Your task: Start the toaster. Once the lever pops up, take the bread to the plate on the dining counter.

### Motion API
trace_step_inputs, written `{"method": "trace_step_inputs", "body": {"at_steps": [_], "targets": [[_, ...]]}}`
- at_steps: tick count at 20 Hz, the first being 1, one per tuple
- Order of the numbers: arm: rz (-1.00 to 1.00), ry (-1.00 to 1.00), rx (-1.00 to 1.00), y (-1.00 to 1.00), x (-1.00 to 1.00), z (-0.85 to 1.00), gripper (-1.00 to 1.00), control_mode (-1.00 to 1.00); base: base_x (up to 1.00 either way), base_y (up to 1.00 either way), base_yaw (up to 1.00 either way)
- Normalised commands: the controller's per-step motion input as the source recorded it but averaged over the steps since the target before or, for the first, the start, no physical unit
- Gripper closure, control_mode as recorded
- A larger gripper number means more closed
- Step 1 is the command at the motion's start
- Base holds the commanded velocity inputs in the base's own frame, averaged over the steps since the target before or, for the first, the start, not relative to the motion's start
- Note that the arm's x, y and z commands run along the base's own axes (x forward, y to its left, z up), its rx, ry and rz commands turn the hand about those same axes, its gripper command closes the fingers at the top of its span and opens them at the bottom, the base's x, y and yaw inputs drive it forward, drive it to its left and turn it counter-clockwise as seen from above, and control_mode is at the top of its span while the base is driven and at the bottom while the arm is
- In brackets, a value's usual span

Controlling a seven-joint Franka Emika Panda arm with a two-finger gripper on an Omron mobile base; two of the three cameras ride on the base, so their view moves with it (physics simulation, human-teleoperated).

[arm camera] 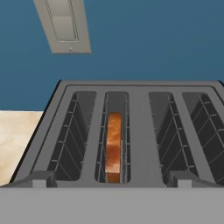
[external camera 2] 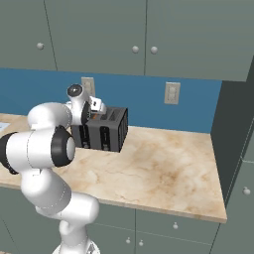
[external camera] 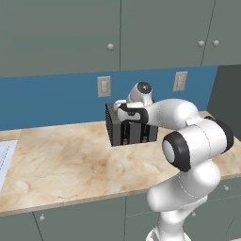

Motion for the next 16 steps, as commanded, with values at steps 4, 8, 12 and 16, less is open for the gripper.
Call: {"method": "trace_step_inputs", "body": {"at_steps": [4,8,12,16], "targets": [[0.0,0.0,0.0,0.0,0.0,0.0,-1.0,-1.0,0.0,0.0,0.0],[0.0,0.0,0.0,0.0,0.0,0.0,-1.0,-1.0,0.0,0.0,0.0],[0.0,0.0,0.0,0.0,0.0,0.0,-1.0,-1.0,0.0,0.0,0.0],[0.0,0.0,0.0,0.0,0.0,0.0,-1.0,-1.0,0.0,0.0,0.0]]}}
